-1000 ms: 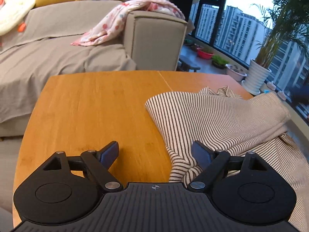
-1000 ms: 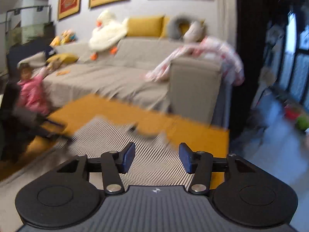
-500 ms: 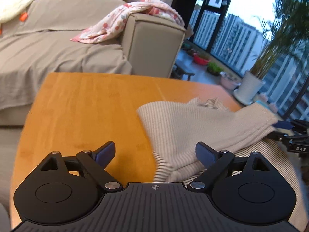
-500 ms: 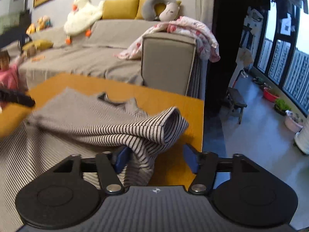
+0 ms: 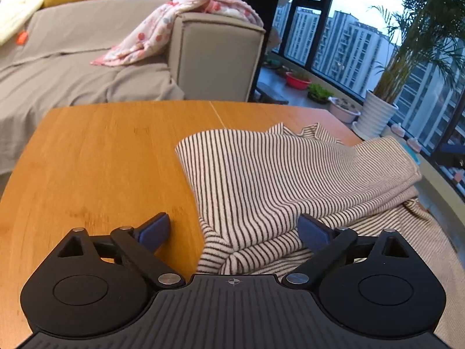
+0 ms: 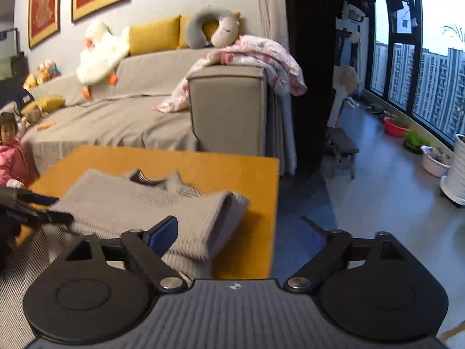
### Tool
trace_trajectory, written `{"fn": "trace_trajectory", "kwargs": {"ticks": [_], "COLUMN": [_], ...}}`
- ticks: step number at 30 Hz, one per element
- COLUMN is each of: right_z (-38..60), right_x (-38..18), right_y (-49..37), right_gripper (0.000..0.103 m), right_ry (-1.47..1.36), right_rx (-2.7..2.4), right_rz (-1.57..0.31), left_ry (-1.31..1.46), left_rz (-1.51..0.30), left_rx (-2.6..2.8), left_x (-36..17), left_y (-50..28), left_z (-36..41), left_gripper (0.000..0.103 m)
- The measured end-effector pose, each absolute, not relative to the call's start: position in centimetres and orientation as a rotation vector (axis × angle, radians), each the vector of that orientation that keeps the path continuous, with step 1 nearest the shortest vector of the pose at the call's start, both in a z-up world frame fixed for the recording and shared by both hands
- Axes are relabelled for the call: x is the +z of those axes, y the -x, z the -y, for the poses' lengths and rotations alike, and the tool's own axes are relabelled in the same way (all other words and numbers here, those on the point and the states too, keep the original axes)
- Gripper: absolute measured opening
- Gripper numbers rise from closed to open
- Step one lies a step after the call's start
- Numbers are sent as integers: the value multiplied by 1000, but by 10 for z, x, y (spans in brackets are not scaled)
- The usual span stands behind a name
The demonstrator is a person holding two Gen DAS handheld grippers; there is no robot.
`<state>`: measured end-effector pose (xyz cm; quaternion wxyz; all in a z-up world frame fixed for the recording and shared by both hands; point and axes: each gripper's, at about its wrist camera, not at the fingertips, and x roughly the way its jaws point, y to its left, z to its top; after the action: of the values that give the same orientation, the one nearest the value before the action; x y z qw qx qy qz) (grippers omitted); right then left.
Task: Fold clothes
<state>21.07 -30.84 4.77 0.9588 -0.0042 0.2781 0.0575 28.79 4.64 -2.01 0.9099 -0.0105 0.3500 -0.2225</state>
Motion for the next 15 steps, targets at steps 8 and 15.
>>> {"fn": "trace_trajectory", "kwargs": {"ticks": [8, 15], "right_z": [232, 221], "right_x": [-4, -8], "right_y": [-266, -274], "right_gripper": [46, 49], "right_ry": [109, 125], "right_rx": [202, 248], "right_rz": [-638, -610], "left_ry": [-113, -191], "left_rz": [-641, -629], "left_rx": [-405, -388], "left_x": [-19, -19], "left_y": [-268, -258], "left_z": [-41, -41], "left_gripper": [99, 99]}}
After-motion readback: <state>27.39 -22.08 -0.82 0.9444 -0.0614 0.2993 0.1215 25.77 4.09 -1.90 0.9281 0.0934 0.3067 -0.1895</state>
